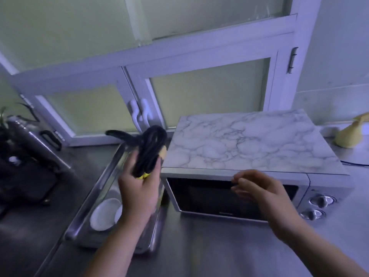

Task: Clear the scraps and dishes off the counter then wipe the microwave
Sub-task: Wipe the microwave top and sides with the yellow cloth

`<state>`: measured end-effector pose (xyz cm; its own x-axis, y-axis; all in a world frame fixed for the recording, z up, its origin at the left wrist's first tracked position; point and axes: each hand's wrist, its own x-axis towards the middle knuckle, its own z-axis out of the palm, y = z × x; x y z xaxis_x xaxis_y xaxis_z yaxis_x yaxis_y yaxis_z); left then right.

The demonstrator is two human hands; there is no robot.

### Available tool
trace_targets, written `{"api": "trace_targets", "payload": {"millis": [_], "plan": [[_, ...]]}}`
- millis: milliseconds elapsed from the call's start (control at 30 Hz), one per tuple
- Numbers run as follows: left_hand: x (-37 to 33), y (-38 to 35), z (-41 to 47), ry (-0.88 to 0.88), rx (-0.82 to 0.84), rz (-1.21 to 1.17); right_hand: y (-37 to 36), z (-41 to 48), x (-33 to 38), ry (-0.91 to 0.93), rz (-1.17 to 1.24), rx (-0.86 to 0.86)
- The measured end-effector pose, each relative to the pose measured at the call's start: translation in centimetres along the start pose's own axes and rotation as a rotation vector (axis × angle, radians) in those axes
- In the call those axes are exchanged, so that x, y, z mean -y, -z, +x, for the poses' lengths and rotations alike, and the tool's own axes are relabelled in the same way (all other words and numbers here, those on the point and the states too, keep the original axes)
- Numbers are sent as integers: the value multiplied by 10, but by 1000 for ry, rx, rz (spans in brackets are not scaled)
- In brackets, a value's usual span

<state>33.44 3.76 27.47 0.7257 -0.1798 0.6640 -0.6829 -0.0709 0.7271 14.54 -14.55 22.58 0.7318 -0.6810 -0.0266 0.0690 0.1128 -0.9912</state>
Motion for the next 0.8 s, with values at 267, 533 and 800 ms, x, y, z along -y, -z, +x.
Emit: {"api": "trace_targets", "payload": {"millis": [267,533,800], "plan": [[71,-64,-12,41,650,853,8,92,16,228,-408,40],[85,-63,17,43,784,947,-25,152,-5,187,-1164,56],[123,-115,80,187,1000,857,-36,157,-23,189,-1462,67]]}}
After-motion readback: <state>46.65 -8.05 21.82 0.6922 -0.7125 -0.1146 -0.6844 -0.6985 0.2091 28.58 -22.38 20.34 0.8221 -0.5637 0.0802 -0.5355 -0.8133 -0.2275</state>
